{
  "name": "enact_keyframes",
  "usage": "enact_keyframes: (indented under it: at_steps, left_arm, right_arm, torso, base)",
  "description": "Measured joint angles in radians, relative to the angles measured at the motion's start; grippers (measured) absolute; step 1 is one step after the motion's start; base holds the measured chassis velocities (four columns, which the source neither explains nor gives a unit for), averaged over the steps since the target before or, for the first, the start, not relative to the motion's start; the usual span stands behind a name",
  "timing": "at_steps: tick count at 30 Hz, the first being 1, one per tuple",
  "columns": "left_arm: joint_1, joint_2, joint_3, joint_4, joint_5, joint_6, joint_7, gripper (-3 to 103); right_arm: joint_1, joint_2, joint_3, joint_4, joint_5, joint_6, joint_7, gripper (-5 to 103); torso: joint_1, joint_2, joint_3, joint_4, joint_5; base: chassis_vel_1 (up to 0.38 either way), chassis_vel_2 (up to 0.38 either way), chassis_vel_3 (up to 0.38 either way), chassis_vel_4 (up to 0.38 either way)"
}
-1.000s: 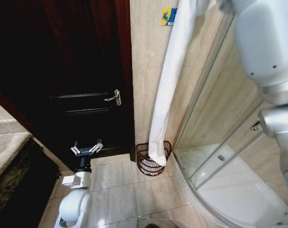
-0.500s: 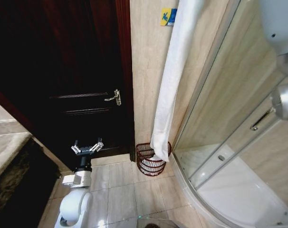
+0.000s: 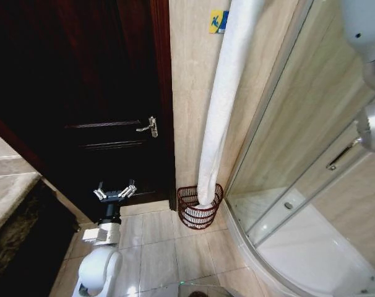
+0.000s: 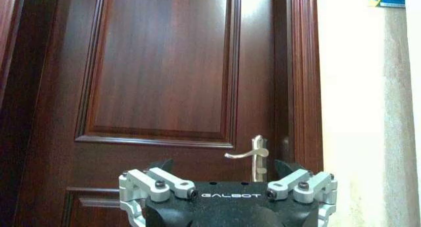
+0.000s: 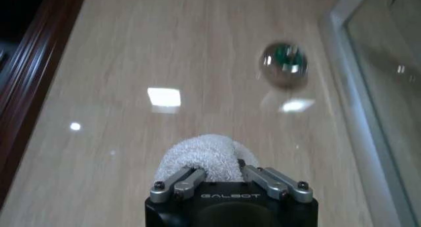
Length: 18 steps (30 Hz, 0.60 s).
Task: Discard the used towel into the hamper.
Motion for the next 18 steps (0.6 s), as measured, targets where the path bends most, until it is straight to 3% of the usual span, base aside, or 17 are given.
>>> enact_keyframes:
  at_steps: [8, 18]
  left_arm:
    - [0.006, -0.005, 0.001, -0.001, 0.0, -0.006, -0.002, 100]
    - [0.018, -0.005, -0.004, -0.007, -0.001, -0.007, -0.002, 100]
  right_arm:
    - [-0.195, -0.083, 0.016, 0.23, 0.088, 0.008, 0.111, 9]
    - [-0.48, -0.186, 0.102, 0.458, 0.087, 0.021, 0.128, 9]
  torso:
    - [0.0, 0.0, 0.0, 0.0, 0.0001]
    - [-0.003, -0.006, -0.003, 0.0, 0.0002]
  base:
    - [0.0, 0.0, 0.0, 0.0]
    - [0.0, 0.0, 0.0, 0.0]
